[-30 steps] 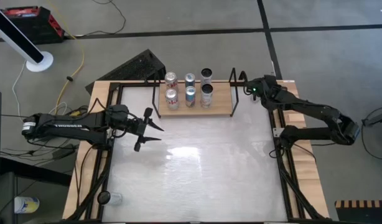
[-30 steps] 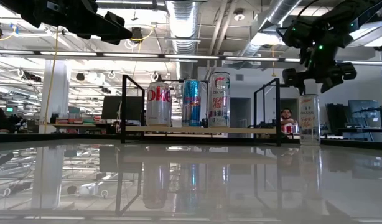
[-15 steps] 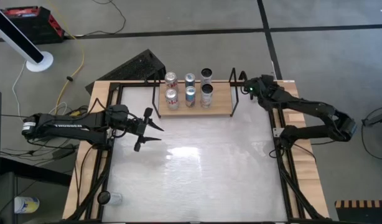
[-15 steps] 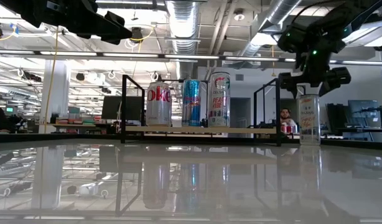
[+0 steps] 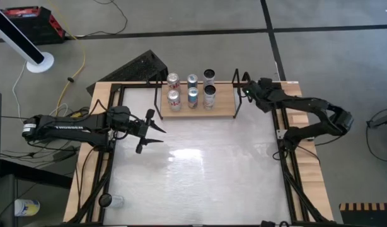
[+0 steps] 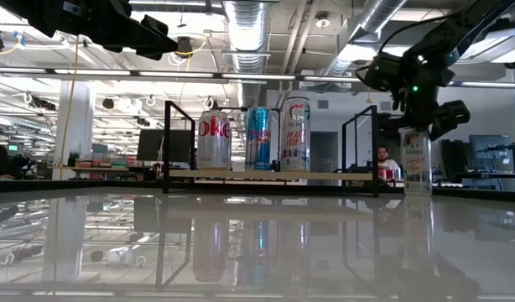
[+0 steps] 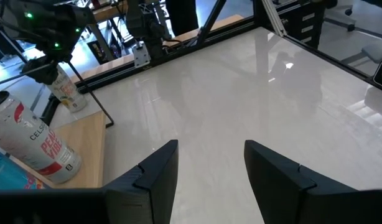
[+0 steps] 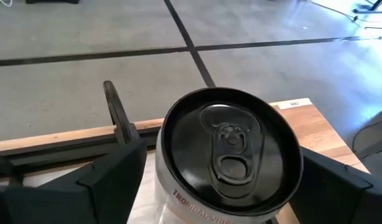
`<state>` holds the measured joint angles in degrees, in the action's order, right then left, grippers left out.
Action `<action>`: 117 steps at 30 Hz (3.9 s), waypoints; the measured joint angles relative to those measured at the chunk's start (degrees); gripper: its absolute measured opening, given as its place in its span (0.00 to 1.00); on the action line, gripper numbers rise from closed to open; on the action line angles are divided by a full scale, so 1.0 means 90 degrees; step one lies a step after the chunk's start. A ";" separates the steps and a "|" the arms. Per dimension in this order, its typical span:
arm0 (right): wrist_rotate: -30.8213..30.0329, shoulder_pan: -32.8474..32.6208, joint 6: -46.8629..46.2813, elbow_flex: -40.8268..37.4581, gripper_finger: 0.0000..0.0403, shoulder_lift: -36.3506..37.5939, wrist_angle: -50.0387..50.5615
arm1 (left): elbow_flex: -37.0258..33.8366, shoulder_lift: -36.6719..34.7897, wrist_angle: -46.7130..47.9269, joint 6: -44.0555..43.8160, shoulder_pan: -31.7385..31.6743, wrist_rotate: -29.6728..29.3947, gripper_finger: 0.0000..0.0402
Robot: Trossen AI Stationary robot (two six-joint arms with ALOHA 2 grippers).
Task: Place canned beverage on shelf
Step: Put the top white yellow soda can on the shelf
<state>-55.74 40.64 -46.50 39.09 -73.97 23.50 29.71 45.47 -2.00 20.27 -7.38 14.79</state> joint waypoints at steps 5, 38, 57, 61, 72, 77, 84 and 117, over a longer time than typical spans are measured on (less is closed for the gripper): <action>-0.0006 0.0010 0.0194 0.0000 0.81 0.0079 0.0042 | 0.0000 0.0000 0.0000 0.0002 0.0000 -0.0002 0.42; 0.0852 -0.0979 0.6056 0.2570 0.69 0.0464 -0.3300 | 0.0000 0.0000 0.0015 0.0027 0.0002 -0.0049 0.42; 0.3410 -0.0297 0.5376 0.2805 0.69 -0.0844 -0.2054 | 0.0000 -0.0002 0.0160 0.0124 0.0000 -0.0102 0.42; 0.3540 -0.0387 0.5079 0.2805 0.69 -0.1073 -0.1891 | 0.0000 -0.0002 0.0115 0.0153 0.0000 -0.0121 0.42; 0.3198 -0.0561 0.4830 0.2802 0.69 -0.1707 -0.1740 | 0.0000 0.0000 0.0179 0.0098 0.0000 -0.0117 0.42; 0.3167 -0.0483 0.4727 0.2462 0.69 -0.1577 -0.1818 | 0.0000 0.0000 0.0193 0.0107 0.0000 -0.0117 0.42; 0.3468 -0.0296 0.4648 0.1827 0.69 -0.1215 -0.2602 | 0.0000 0.0000 0.0097 0.0173 0.0000 -0.0123 0.42; 0.3700 -0.0246 0.4547 0.1802 0.94 -0.1048 -0.2746 | 0.0000 0.0000 0.0119 0.0126 0.0000 -0.0177 0.42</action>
<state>-22.44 38.43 -5.58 55.31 -83.41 -1.21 29.71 45.47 -0.93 21.41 -7.38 13.19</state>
